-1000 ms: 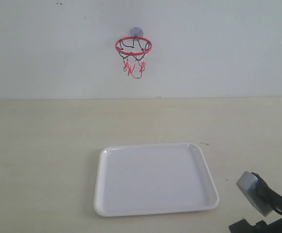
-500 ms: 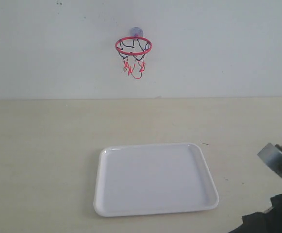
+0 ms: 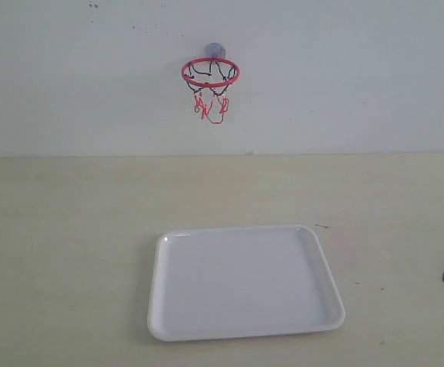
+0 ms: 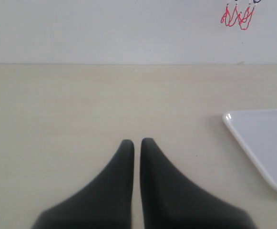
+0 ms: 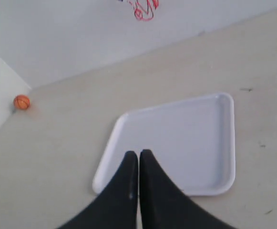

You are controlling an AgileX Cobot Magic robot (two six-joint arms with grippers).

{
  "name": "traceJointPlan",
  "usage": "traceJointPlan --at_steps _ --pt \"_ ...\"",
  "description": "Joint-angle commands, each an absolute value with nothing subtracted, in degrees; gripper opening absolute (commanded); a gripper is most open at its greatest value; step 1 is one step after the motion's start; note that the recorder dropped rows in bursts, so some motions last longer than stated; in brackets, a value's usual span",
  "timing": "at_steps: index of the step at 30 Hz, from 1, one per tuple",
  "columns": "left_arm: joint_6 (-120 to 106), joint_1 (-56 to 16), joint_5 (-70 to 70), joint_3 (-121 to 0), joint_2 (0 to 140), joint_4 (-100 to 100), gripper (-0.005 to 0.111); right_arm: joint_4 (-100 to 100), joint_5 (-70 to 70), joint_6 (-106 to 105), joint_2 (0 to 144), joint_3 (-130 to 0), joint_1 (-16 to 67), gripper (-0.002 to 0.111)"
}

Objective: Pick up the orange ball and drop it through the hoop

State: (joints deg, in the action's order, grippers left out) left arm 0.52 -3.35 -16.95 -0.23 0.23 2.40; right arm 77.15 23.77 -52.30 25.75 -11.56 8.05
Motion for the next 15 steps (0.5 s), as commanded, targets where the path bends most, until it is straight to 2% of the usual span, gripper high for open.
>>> traceJointPlan --at_steps 1,6,15 --pt "0.44 -3.55 -16.44 0.00 0.00 2.28 0.004 77.74 20.72 -52.65 15.76 -7.77 8.00 0.000" --pt "0.44 -3.55 -16.44 0.00 0.00 2.28 0.004 77.74 20.61 -52.65 10.33 -6.05 8.00 0.000" --pt "0.44 -3.55 -16.30 0.00 0.00 2.29 0.004 77.24 10.53 -53.52 2.73 -3.60 13.23 0.000"
